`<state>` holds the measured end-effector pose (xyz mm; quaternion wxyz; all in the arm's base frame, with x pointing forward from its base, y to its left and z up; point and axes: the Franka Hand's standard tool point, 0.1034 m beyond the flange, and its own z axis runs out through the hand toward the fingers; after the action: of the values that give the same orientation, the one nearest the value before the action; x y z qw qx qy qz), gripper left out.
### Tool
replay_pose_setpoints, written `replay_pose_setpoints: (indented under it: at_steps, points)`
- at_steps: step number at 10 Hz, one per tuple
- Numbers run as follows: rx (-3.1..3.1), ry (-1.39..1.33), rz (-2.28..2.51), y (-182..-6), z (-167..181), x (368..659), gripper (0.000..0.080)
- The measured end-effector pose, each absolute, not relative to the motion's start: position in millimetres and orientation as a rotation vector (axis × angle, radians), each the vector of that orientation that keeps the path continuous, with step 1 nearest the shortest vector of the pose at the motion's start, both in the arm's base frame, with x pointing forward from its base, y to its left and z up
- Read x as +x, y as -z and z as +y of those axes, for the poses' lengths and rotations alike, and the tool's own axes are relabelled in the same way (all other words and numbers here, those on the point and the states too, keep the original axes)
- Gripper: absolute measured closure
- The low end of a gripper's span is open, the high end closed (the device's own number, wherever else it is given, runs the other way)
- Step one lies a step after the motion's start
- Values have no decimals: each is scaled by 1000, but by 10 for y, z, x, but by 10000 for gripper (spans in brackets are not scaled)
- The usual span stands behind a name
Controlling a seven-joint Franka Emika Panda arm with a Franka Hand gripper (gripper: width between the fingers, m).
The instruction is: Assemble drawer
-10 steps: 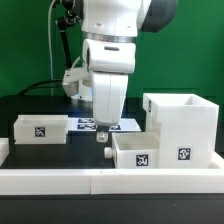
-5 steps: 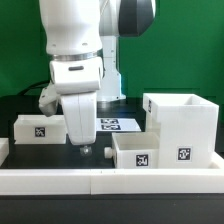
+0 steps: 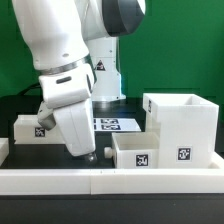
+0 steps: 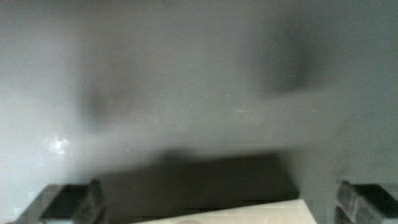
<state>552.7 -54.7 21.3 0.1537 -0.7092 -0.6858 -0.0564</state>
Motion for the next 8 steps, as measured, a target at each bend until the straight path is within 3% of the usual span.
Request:
replay_pose_setpoints:
  at_steps: [3, 8]
  points:
    - [-2022, 185, -1944, -178, -649, 5486, 150]
    - [-2017, 184, -1922, -231, -214, 5527, 150]
